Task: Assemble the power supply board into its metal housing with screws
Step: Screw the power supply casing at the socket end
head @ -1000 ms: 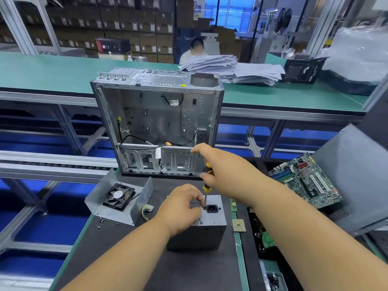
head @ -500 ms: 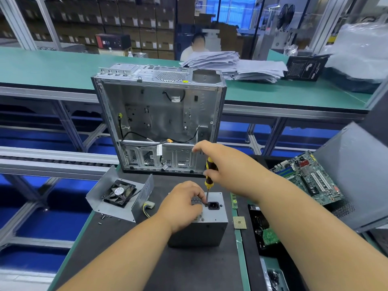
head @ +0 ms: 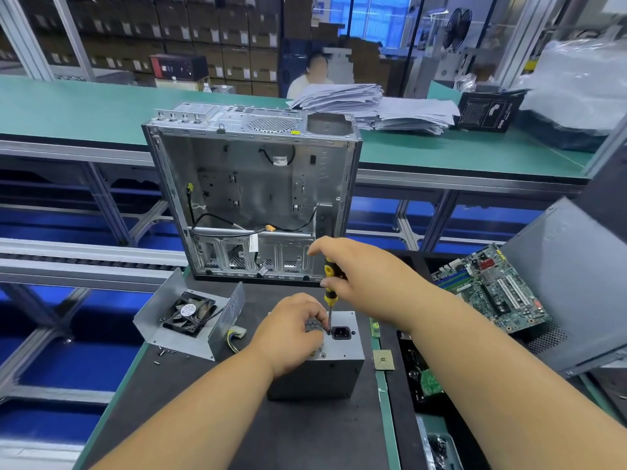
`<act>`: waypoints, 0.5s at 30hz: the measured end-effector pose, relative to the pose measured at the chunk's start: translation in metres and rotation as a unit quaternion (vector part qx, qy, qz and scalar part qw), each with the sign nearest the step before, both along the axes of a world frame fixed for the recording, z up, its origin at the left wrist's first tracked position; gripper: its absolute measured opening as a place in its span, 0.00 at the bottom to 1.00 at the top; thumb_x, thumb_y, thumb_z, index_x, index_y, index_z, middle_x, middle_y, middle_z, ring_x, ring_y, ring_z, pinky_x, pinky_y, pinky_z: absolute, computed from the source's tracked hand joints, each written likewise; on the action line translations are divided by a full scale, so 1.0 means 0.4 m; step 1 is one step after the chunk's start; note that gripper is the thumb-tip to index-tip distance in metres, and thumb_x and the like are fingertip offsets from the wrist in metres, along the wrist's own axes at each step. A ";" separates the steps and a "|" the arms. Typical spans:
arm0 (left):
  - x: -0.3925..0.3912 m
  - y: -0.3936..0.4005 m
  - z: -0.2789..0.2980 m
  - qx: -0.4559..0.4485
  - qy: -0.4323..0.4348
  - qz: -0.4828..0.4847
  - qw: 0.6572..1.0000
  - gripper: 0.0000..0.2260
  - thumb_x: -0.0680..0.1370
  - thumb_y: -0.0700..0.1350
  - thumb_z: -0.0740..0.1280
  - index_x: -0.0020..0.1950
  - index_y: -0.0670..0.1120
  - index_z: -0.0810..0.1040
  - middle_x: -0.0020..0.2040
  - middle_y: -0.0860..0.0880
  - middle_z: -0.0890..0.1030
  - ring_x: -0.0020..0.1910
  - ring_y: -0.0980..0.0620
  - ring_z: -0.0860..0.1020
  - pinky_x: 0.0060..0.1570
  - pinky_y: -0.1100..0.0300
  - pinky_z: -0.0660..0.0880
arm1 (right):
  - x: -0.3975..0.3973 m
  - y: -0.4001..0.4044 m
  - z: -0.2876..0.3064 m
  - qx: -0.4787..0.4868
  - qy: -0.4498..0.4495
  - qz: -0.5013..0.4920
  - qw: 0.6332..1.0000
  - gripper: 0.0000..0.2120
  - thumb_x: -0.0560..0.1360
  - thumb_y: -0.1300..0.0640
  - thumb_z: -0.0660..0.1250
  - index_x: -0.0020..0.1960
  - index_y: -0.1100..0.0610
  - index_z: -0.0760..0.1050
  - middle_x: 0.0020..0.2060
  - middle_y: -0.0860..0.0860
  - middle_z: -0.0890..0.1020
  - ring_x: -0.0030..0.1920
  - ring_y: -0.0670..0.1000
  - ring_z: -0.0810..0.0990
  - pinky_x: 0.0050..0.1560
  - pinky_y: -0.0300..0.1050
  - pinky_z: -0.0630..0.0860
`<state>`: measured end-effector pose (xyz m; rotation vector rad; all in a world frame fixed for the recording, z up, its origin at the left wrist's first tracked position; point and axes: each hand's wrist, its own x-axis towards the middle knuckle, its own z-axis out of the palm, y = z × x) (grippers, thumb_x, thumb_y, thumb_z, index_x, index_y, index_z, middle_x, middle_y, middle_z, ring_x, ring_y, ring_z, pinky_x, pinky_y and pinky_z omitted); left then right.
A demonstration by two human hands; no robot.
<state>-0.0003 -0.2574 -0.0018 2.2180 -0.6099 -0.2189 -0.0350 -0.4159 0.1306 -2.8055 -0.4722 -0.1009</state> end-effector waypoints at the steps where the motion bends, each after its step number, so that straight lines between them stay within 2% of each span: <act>1: 0.000 0.000 0.000 0.002 0.000 0.001 1.000 0.10 0.67 0.42 0.66 0.41 0.58 0.78 0.51 0.65 0.74 0.57 0.61 0.71 0.58 0.52 0.72 | 0.000 0.001 0.003 -0.012 -0.005 -0.002 1.000 0.13 0.79 0.52 0.65 0.63 0.46 0.70 0.46 0.39 0.70 0.44 0.45 0.72 0.40 0.41 0.65; 2: 0.000 0.000 0.000 0.004 0.000 0.001 1.000 0.10 0.68 0.42 0.66 0.41 0.58 0.78 0.51 0.65 0.74 0.57 0.61 0.71 0.58 0.52 0.72 | 0.000 0.004 0.007 -0.030 -0.015 -0.007 0.999 0.09 0.79 0.50 0.66 0.58 0.47 0.71 0.43 0.40 0.71 0.43 0.47 0.72 0.38 0.42 0.66; 4: 0.001 0.000 0.000 0.006 -0.003 -0.001 1.000 0.10 0.68 0.42 0.66 0.41 0.57 0.78 0.51 0.65 0.74 0.58 0.60 0.71 0.59 0.52 0.72 | -0.003 0.009 0.010 -0.065 -0.033 -0.018 0.997 0.08 0.79 0.47 0.65 0.53 0.49 0.70 0.41 0.43 0.73 0.42 0.50 0.73 0.37 0.45 0.68; 5: 0.000 0.000 0.000 0.004 -0.005 -0.001 1.000 0.10 0.68 0.41 0.66 0.41 0.57 0.78 0.51 0.64 0.75 0.58 0.59 0.71 0.59 0.52 0.72 | -0.004 0.009 0.008 -0.066 -0.034 -0.024 0.997 0.08 0.79 0.47 0.63 0.53 0.50 0.70 0.43 0.44 0.73 0.43 0.51 0.74 0.39 0.47 0.70; 7: -0.001 0.000 0.001 0.002 -0.007 -0.001 1.000 0.10 0.68 0.41 0.66 0.41 0.57 0.78 0.51 0.64 0.75 0.58 0.59 0.71 0.59 0.52 0.72 | -0.006 0.010 0.002 -0.028 -0.009 -0.031 0.999 0.10 0.80 0.51 0.61 0.61 0.49 0.69 0.51 0.46 0.74 0.46 0.51 0.74 0.42 0.48 0.71; 10: -0.004 0.000 0.004 0.004 -0.003 0.002 1.000 0.11 0.68 0.41 0.66 0.40 0.59 0.78 0.51 0.65 0.75 0.59 0.60 0.71 0.59 0.53 0.72 | -0.008 0.010 -0.007 0.042 0.039 -0.033 0.998 0.19 0.80 0.59 0.60 0.70 0.47 0.66 0.58 0.45 0.75 0.47 0.46 0.73 0.46 0.42 0.68; 13: -0.004 0.000 0.008 0.003 -0.001 0.001 1.000 0.13 0.68 0.41 0.66 0.38 0.61 0.75 0.51 0.64 0.75 0.59 0.59 0.71 0.58 0.52 0.72 | -0.010 0.010 -0.018 0.058 0.017 -0.027 0.998 0.20 0.80 0.58 0.64 0.69 0.42 0.66 0.58 0.42 0.75 0.48 0.45 0.73 0.47 0.40 0.69; 15: -0.005 -0.001 0.010 0.005 -0.001 0.000 1.000 0.12 0.68 0.41 0.66 0.38 0.60 0.75 0.51 0.64 0.75 0.58 0.59 0.71 0.58 0.52 0.72 | -0.012 0.007 -0.026 0.061 -0.008 -0.030 0.998 0.18 0.79 0.55 0.66 0.66 0.42 0.68 0.52 0.41 0.74 0.47 0.46 0.74 0.44 0.40 0.69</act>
